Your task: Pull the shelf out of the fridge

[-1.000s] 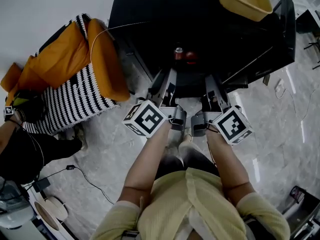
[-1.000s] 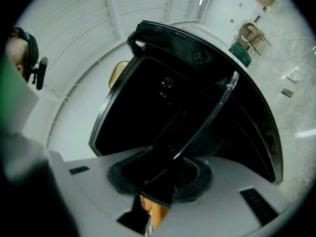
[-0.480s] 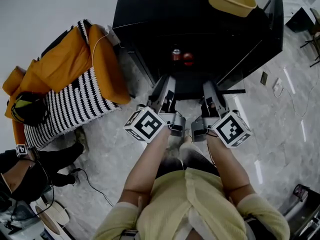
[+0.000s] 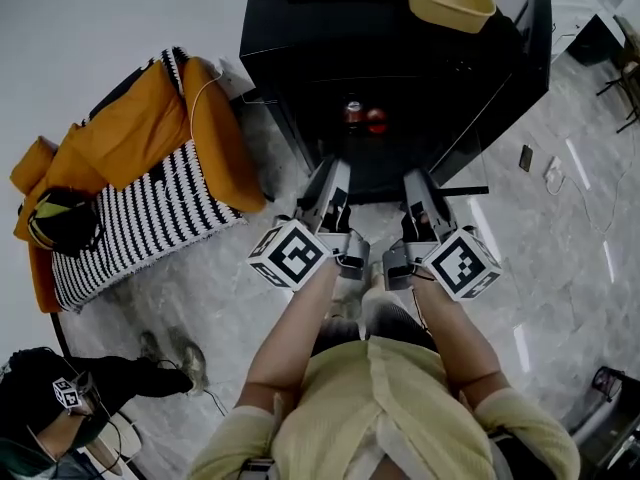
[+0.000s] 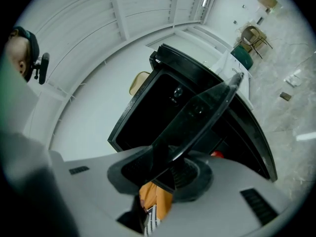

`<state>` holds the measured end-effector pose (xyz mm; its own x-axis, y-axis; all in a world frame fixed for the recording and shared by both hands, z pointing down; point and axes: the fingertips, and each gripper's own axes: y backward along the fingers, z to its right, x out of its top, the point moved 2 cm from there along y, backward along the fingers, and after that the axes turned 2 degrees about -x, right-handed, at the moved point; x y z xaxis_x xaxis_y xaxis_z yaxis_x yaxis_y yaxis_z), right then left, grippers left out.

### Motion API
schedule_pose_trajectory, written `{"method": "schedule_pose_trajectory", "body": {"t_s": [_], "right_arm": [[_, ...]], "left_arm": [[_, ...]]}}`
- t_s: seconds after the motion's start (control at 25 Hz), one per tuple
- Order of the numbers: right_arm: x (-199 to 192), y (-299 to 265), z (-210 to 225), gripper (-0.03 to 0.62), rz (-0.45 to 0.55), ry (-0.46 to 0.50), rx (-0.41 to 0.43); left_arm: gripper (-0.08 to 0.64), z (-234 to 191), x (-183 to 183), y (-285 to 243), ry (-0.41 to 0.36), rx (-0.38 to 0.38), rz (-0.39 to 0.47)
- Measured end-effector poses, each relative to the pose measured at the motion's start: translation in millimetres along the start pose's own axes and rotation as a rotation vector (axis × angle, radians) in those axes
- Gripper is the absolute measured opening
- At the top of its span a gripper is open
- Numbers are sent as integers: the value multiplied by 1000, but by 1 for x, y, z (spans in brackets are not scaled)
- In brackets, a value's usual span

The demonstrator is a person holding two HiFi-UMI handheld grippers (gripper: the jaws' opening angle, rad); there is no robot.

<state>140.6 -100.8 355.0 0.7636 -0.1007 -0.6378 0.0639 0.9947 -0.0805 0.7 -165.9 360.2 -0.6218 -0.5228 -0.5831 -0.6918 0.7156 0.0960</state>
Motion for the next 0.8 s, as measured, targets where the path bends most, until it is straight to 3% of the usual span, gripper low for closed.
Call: {"method": "schedule_pose_trajectory", "body": {"t_s": [0.8], "right_arm": [[-5, 53, -31, 112, 23, 31, 7]], "left_arm": [[98, 34, -2, 43, 7, -46, -33]]}}
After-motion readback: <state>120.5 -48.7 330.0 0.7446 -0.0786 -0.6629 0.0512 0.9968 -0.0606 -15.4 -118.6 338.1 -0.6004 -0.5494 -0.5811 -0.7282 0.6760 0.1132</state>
